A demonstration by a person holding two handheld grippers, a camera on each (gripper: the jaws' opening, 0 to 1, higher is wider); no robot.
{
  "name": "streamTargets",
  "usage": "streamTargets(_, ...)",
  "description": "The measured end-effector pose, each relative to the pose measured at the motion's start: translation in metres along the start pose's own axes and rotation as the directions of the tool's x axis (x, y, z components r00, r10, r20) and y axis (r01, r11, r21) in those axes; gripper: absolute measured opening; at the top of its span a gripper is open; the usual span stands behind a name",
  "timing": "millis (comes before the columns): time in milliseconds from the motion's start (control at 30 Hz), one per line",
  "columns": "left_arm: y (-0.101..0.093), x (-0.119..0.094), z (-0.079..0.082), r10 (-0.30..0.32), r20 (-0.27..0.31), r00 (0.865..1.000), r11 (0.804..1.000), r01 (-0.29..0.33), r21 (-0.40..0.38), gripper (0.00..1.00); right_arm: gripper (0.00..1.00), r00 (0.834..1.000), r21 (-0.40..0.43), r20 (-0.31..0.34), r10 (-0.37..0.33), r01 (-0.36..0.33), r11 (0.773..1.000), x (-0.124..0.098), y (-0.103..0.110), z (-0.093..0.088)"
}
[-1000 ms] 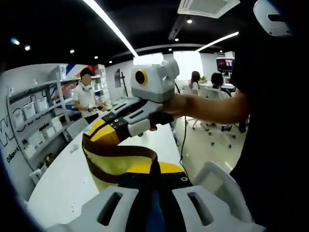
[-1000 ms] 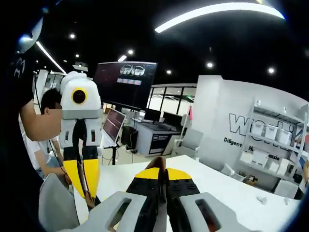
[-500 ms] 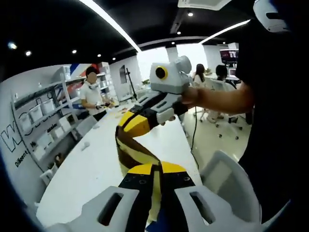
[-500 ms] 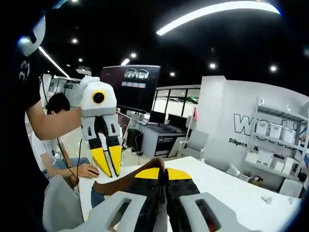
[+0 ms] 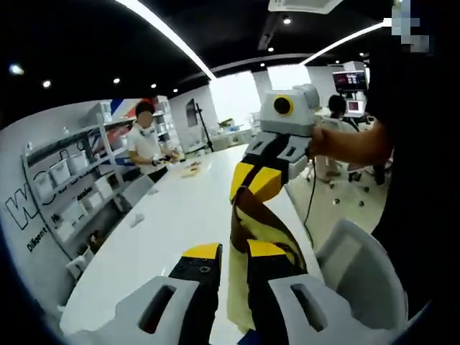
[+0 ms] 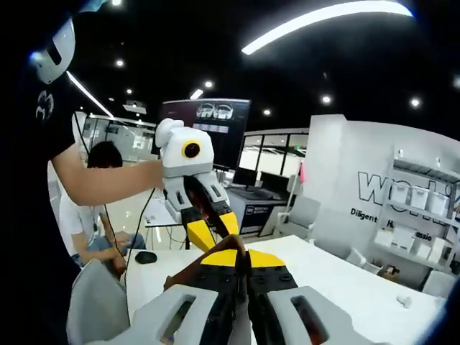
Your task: Fold the garment on the visible template until the final outline fits inside the template.
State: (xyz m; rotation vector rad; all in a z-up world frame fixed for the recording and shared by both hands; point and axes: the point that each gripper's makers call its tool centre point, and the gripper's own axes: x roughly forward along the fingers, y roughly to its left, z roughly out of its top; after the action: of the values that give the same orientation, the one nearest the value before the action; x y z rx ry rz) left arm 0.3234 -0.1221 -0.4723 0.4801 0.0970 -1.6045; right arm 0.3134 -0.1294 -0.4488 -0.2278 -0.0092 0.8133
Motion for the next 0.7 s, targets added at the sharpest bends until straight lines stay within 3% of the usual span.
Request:
streamTargets(100,-0.008,0.008,0.002,-0.062,0.014,0.998,0.998,0.062,0.028,0.18,0.0,1.0,0.003,0.014,0.014,-0.014,1.0,0.0,0.003,0.002)
streamTargets(333,-0.011,0.019,0.0,-0.122,0.017,0.992,0.992,0.121,0.047,0.16,0.0,0.999,0.01,0.032,0.035,-0.035,0.999,0.002,0.007,0.006)
streamTargets(533,-0.008,0.022,0.001,-0.125,0.02,0.992,0.992,0.124,0.03,0.07,0.0,0.999,0.022,0.037,0.02,-0.021,1.0,0.0,0.003,0.005)
streamTargets(700,-0.004,0.024,0.0,-0.1,0.014,0.995,0.995,0.1,-0.006,0.05,0.0,1.0,0.033,0.021,-0.008,0.008,0.999,-0.001,-0.001,0.002)
